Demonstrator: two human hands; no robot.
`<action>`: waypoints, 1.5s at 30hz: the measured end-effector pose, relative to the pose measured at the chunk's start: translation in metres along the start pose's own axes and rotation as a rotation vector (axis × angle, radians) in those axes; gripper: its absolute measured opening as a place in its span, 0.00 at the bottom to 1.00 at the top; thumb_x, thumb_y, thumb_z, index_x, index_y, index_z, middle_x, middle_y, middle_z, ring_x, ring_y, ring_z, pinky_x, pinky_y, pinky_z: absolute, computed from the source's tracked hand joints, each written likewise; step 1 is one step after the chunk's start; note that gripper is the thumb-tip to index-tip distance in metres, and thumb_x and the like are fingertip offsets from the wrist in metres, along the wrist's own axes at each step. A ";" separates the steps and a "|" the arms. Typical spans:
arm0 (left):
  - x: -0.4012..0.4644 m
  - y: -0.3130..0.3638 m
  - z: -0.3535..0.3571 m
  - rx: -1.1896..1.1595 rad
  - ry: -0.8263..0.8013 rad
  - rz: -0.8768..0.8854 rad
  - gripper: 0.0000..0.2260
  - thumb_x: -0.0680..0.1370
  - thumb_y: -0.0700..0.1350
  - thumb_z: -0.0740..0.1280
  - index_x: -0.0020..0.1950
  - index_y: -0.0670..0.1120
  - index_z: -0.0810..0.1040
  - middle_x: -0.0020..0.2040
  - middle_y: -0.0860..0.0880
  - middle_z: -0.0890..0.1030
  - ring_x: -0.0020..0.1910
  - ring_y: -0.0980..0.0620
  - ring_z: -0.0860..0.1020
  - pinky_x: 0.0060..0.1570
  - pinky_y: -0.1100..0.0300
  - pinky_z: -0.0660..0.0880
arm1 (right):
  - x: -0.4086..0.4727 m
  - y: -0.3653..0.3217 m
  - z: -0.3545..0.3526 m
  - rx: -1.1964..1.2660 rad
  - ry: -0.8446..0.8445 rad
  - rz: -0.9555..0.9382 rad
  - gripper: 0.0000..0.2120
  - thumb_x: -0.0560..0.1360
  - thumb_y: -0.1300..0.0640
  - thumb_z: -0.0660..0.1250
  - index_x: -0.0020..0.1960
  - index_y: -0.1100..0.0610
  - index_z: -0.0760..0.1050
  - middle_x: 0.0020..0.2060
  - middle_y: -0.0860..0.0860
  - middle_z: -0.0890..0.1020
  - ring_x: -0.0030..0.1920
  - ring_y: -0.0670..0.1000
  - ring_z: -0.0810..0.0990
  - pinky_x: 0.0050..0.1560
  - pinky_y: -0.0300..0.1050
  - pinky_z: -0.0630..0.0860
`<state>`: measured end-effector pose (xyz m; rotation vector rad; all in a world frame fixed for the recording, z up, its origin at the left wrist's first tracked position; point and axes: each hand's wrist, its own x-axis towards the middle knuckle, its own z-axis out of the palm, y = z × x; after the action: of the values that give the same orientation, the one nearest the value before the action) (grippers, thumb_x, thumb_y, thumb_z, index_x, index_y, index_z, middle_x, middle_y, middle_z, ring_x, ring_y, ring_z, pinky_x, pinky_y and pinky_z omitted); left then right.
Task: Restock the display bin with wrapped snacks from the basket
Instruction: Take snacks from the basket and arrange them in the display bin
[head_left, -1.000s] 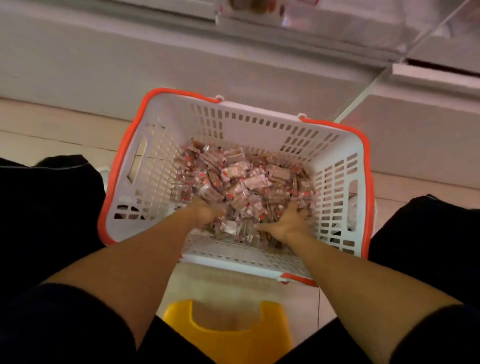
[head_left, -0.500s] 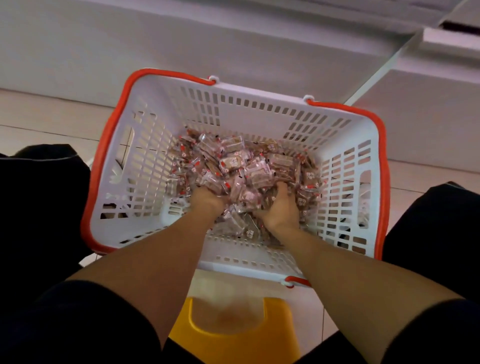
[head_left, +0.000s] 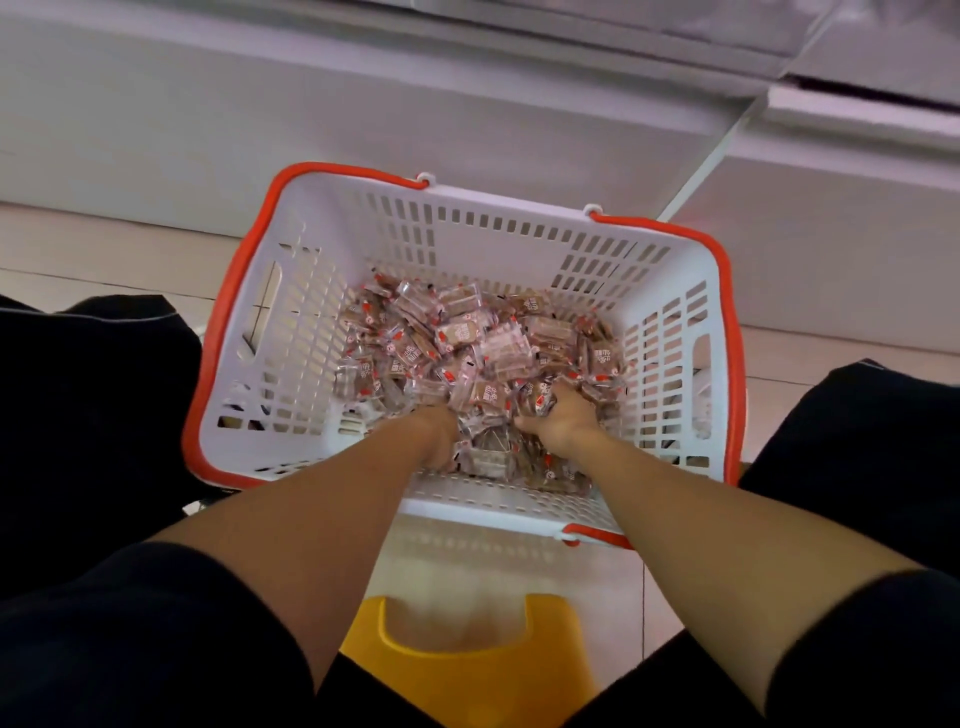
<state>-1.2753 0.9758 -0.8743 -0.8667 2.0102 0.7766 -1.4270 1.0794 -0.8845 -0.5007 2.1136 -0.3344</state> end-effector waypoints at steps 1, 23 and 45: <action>0.001 0.001 0.001 0.018 -0.001 -0.003 0.22 0.78 0.39 0.68 0.72 0.41 0.70 0.70 0.42 0.73 0.66 0.44 0.74 0.66 0.54 0.72 | 0.000 0.000 0.000 0.016 0.019 -0.004 0.36 0.76 0.51 0.72 0.78 0.59 0.60 0.73 0.57 0.69 0.71 0.61 0.68 0.69 0.51 0.67; -0.013 -0.030 -0.015 -0.902 0.042 -0.041 0.12 0.72 0.40 0.76 0.52 0.38 0.79 0.43 0.41 0.85 0.41 0.47 0.83 0.48 0.49 0.82 | -0.017 -0.006 -0.037 0.717 -0.089 0.267 0.19 0.78 0.64 0.67 0.68 0.59 0.71 0.57 0.58 0.77 0.51 0.58 0.81 0.38 0.49 0.84; -0.260 0.043 -0.258 -1.122 -0.358 0.850 0.17 0.76 0.35 0.63 0.65 0.42 0.76 0.61 0.42 0.79 0.62 0.44 0.77 0.51 0.54 0.80 | -0.227 -0.181 -0.243 0.349 0.006 -0.991 0.12 0.77 0.69 0.65 0.56 0.55 0.77 0.45 0.56 0.84 0.39 0.46 0.80 0.39 0.37 0.78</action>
<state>-1.3013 0.8826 -0.5186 -0.2945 1.4626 2.4584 -1.4743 1.0382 -0.5112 -1.2999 1.6078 -1.2255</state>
